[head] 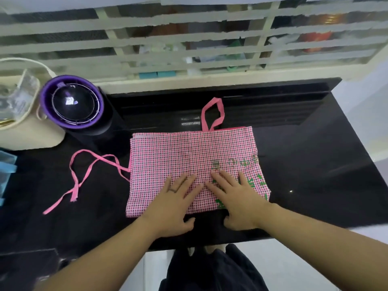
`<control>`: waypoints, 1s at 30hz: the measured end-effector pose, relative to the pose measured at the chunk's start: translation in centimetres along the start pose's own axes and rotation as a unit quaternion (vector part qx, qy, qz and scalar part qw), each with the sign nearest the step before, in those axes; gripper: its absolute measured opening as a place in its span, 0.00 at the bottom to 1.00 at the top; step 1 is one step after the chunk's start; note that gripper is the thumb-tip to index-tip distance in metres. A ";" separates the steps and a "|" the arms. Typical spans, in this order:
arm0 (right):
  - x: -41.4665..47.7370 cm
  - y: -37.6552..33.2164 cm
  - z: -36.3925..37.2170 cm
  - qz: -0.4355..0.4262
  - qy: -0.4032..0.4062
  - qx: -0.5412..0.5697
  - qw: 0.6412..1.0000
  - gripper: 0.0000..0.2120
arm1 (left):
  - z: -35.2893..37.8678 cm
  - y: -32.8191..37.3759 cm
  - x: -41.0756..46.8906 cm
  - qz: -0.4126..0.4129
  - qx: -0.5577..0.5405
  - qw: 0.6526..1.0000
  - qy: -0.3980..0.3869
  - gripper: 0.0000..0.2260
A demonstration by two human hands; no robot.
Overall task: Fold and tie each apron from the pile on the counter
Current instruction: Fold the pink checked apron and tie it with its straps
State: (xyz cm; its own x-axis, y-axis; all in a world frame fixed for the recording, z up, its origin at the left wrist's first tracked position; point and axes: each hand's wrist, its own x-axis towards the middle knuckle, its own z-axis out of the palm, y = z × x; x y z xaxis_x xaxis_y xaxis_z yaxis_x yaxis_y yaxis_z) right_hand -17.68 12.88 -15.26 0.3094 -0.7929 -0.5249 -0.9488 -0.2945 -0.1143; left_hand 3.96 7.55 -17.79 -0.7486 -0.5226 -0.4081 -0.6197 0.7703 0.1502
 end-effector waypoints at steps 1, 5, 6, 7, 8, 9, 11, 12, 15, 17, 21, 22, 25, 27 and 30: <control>0.0 -0.3 0.2 0.009 0.010 -0.008 1.000 0.44 | 0.0 0.4 0.0 -0.018 0.000 1.000 -0.008 0.36; 0.6 -0.6 1.2 0.018 0.065 -0.013 0.998 0.40 | -0.7 1.2 0.6 -0.077 0.014 0.996 -0.033 0.32; 0.7 -0.6 1.4 0.019 0.095 -0.017 0.995 0.39 | -1.1 1.3 0.5 -0.077 -0.001 0.997 -0.031 0.30; 0.7 -0.5 1.3 0.019 0.098 -0.004 0.995 0.37 | -1.7 1.3 0.4 -0.068 -0.025 0.997 -0.028 0.29; 0.7 -0.4 1.0 0.018 0.097 0.015 0.995 0.33 | -2.5 1.1 0.4 -0.059 -0.055 0.996 -0.039 0.27; 0.6 -0.3 0.3 0.021 0.077 0.045 0.996 0.28 | -3.7 0.9 0.5 -0.054 -0.104 0.991 -0.060 0.26; 0.6 0.0 -1.7 0.031 0.050 0.096 0.994 0.17 | -6.6 0.0 0.6 -0.068 -0.207 0.965 -0.144 0.20; 0.7 0.3 -3.2 0.044 0.021 0.123 0.991 0.13 | -8.1 -0.5 0.8 -0.076 -0.229 0.951 -0.191 0.16; 1.1 1.5 -7.2 0.073 -0.126 0.180 0.973 0.09 | -11.3 -2.7 1.0 -0.116 -0.233 0.920 -0.292 0.06; 1.5 2.5 -8.8 0.105 -0.173 0.161 0.966 0.09 | -12.0 -4.5 1.0 -0.134 -0.232 0.906 -0.328 0.04; 2.4 4.9 -8.1 0.148 -0.212 0.223 0.940 0.12 | -10.1 -6.8 0.4 -0.167 -0.178 0.915 -0.322 0.06; 2.3 5.4 -7.7 0.147 -0.209 0.234 0.938 0.18 | -9.4 -7.0 0.2 -0.172 -0.164 0.919 -0.316 0.07; 1.7 7.3 -6.6 0.137 -0.183 0.300 0.926 0.23 | -7.7 -7.0 -0.3 -0.191 -0.159 0.921 -0.300 0.08; 1.1 8.4 -5.8 0.143 -0.158 0.402 0.890 0.15 | -7.1 -7.0 -0.8 -0.202 -0.182 0.916 -0.295 0.09; 0.3 9.1 -4.1 0.162 -0.106 0.565 0.802 0.10 | -6.6 -6.9 -1.1 -0.208 -0.191 0.916 -0.284 0.09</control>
State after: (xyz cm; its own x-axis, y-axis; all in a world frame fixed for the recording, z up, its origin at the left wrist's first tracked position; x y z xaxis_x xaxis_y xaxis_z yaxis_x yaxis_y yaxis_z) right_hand -25.94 7.85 -13.00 0.1298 -0.5867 -0.7993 -0.4673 0.6748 -0.5712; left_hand 7.53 0.41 -12.45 -0.2529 -0.3828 -0.8885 -0.9420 0.3067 0.1360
